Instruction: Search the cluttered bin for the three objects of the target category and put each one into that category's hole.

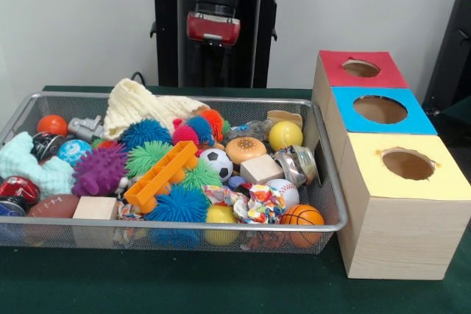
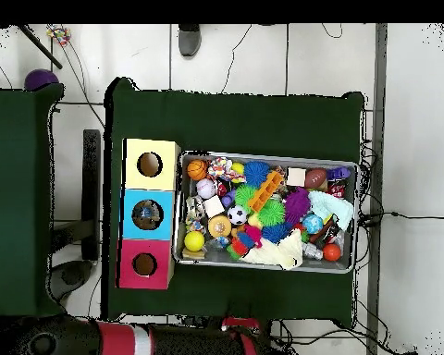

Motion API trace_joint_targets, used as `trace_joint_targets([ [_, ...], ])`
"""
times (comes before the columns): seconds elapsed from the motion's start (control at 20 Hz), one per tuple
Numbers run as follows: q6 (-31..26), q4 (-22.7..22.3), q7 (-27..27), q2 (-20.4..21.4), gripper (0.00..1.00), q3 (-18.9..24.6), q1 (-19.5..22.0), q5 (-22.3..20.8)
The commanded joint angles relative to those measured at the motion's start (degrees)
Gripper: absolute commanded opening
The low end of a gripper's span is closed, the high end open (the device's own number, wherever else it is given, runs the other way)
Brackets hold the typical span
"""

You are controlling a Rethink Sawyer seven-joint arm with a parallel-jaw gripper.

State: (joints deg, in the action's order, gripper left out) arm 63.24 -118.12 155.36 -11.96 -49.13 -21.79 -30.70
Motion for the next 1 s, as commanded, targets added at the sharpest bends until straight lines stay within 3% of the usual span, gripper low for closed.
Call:
trace_joint_targets([
  [0.05, -21.42, 5.37, 10.98, 8.22, 1.0, 14.24, 6.02, -16.54],
  [0.2, -31.57, 6.24, 11.86, 15.95, 1.0, 20.08, 7.84, -21.2],
  [0.5, -44.35, 5.72, 5.31, 26.6, 1.0, 29.31, 9.24, -17.52],
  [0.9, -51.52, 7.56, 1.84, 28.81, 1.0, 37.12, 9.66, -12.13],
  [1.0, -52.05, 8.48, 1.93, 29.04, 1.0, 37.17, 8.71, -10.79],
])
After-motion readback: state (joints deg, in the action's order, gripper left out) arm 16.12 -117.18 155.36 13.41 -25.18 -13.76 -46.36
